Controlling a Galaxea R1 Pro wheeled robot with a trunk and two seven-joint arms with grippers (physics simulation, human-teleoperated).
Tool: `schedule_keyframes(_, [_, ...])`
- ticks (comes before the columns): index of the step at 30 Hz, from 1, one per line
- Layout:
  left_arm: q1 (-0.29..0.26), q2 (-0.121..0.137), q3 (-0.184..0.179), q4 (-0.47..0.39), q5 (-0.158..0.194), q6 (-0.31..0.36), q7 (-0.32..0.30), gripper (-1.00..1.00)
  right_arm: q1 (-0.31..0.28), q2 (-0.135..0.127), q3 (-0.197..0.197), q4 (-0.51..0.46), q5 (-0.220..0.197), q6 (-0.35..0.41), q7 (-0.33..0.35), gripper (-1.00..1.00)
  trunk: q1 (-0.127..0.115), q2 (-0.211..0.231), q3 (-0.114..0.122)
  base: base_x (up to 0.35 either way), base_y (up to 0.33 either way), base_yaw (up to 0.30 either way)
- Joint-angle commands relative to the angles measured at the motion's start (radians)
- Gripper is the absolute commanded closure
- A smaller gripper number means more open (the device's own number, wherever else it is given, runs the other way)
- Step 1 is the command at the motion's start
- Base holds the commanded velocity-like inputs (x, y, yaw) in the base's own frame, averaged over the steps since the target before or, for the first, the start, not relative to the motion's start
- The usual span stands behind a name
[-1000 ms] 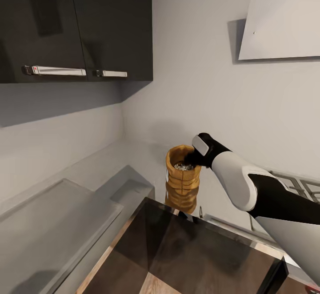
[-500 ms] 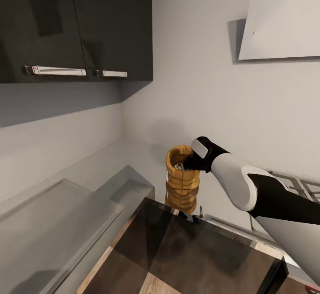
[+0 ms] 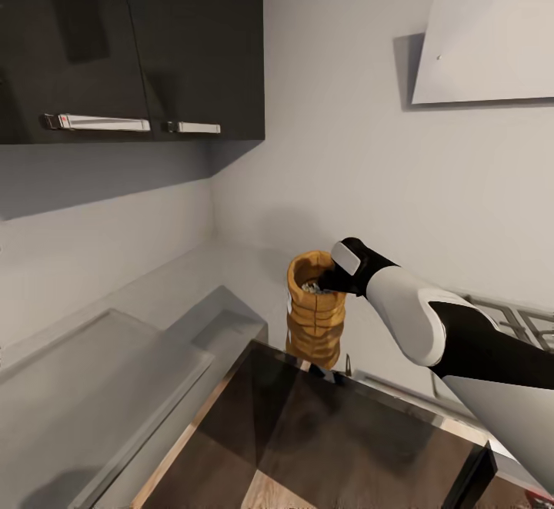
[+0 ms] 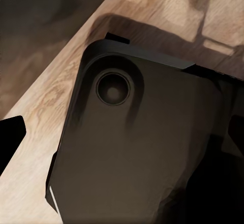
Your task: In the kitchen, take the popcorn bag from the countertop, put it into the microwave, and heat it until the popcorn is cooked so the cooked popcorn ends up inside the bag.
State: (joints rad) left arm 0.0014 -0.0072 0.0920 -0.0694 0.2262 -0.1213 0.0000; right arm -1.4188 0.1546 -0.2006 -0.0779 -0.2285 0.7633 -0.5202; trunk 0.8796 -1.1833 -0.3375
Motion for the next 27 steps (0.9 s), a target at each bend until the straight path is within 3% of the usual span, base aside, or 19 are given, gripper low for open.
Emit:
schedule_keyframes(1, [0.000, -0.001, 0.008, -0.001, -0.001, -0.001, 0.000, -1.00, 0.000, 0.000, -0.004, -0.002, -0.009, 0.001, -0.010, -1.00, 0.000, -0.001, -0.001, -0.081, 0.000, 0.000])
schedule_keyframes(27, [0.000, -0.001, 0.008, -0.001, -0.001, -0.001, 0.000, -1.00, 0.032, 0.000, -0.005, 0.026, -0.009, -0.022, -0.007, -1.00, 0.000, -0.001, -0.001, -0.005, 0.000, 0.000])
